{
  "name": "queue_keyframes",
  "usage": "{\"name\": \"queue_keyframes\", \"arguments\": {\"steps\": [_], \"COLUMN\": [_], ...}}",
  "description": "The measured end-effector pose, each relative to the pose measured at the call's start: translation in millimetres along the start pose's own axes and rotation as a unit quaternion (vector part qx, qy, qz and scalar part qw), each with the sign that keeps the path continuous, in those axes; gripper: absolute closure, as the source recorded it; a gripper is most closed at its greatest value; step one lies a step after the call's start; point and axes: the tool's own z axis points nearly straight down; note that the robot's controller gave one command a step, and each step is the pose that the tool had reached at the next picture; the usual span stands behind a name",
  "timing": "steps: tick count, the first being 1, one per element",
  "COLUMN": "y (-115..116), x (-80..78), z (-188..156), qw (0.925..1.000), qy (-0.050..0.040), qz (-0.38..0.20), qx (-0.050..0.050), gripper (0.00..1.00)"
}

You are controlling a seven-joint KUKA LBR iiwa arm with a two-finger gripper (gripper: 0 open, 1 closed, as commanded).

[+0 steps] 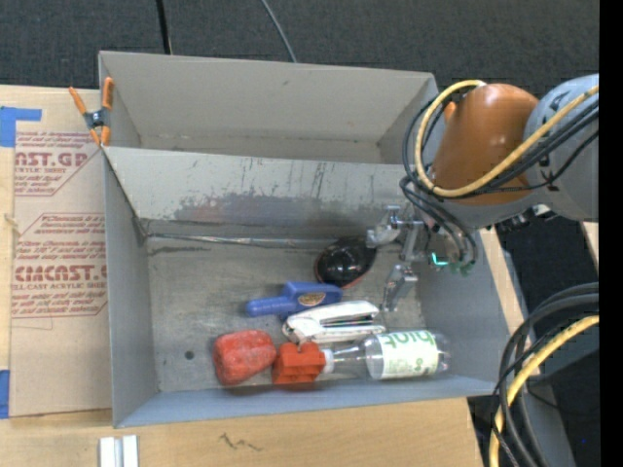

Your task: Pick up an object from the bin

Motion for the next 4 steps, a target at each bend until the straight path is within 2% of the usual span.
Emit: {"name": "queue_keyframes", "arguments": {"steps": [1, 2, 3, 4], "y": [0, 1, 1, 14], "x": [0.0, -4.6, -4.6, -5.0], "z": [0, 53, 53, -61], "qw": [1.0, 0.9993, 0.9993, 0.9993], "qy": [0.0, -0.0006, -0.0005, -0.0001], "qz": [0.0, -0.036, -0.036, -0.036], "qx": [0.0, 0.0, 0.0, 0.0], "gripper": [0.0, 1.0, 1.0, 1.0]}}
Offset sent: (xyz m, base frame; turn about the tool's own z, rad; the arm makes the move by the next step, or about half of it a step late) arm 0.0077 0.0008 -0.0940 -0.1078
